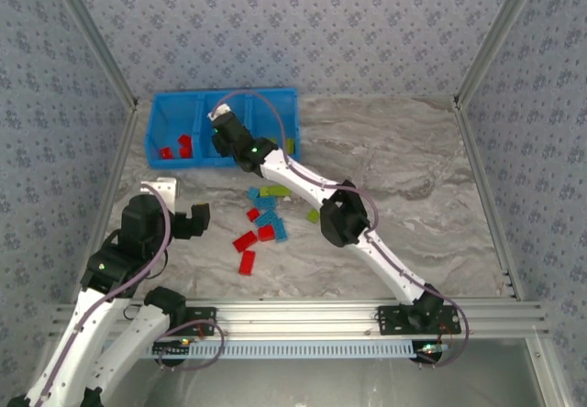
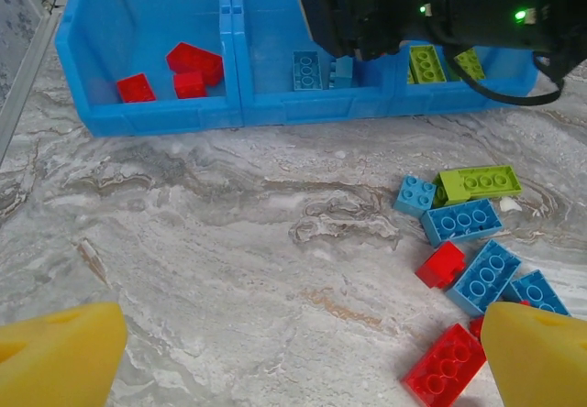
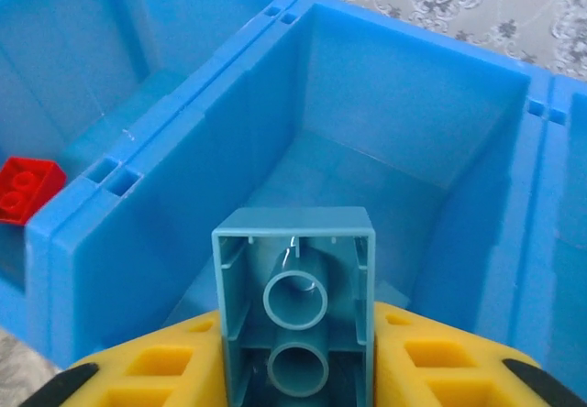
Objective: Sort the legos into containers by color
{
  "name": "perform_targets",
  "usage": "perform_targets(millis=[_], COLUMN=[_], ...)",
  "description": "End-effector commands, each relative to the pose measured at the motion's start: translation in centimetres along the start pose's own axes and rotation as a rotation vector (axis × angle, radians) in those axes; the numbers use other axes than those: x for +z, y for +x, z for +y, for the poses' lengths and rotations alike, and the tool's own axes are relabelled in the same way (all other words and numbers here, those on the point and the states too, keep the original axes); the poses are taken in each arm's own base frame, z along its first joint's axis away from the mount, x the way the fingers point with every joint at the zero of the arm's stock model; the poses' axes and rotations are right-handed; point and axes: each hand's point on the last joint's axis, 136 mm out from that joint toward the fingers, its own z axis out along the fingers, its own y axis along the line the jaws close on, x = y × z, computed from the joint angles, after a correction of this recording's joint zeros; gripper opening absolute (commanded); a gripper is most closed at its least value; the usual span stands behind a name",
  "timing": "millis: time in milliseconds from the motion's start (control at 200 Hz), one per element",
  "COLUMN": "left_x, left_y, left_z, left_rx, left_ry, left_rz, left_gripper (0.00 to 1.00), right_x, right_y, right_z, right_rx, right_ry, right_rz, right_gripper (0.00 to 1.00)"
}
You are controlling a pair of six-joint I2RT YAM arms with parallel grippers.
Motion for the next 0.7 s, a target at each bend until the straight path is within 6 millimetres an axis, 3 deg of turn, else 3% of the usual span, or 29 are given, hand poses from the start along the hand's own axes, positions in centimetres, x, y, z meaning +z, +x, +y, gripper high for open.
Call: perform_targets(millis=[0, 125, 245, 470, 650, 695], left_x=[-0.1, 0.2, 0.3, 0.4, 1.1, 1.6], left_y=[-0.5, -0.4, -0.3, -0.9, -1.2, -1.0], left_z=[-0.2, -0.1, 0.1, -0.7, -3.3, -4.0], left_rx=[-0.008, -0.005, -0.011, -0.059, -0.211, -0.257], left_ry=[0.013, 0.009, 0.0, 0.037, 0.144, 0.165], left_rz=[-0.024, -0.013, -0.01, -0.002, 0.106, 0.143], left_gripper=[0.99, 0.99, 0.99, 0.99, 0.99, 0.99], right_x=[-0.6, -1.8, -4.4, -13.6, -21.3, -23.2], right_y=[-3.5, -5.6, -7.7, -10.6, -7.8, -6.3], right_z=[1.0, 1.2, 1.6, 2.0, -0.1, -0.6], right_rx=[0.009, 0.029, 0.02, 0.008, 0.04, 0.05], right_ry=[-0.055, -0.075, -0.094, -0.175, -0.225, -0.241], right_rz=[-0.114, -0.152, -0.158, -0.084, 0.015, 0.044], right_gripper=[0.52, 0.58, 0.58, 0.62, 0.64, 0.66])
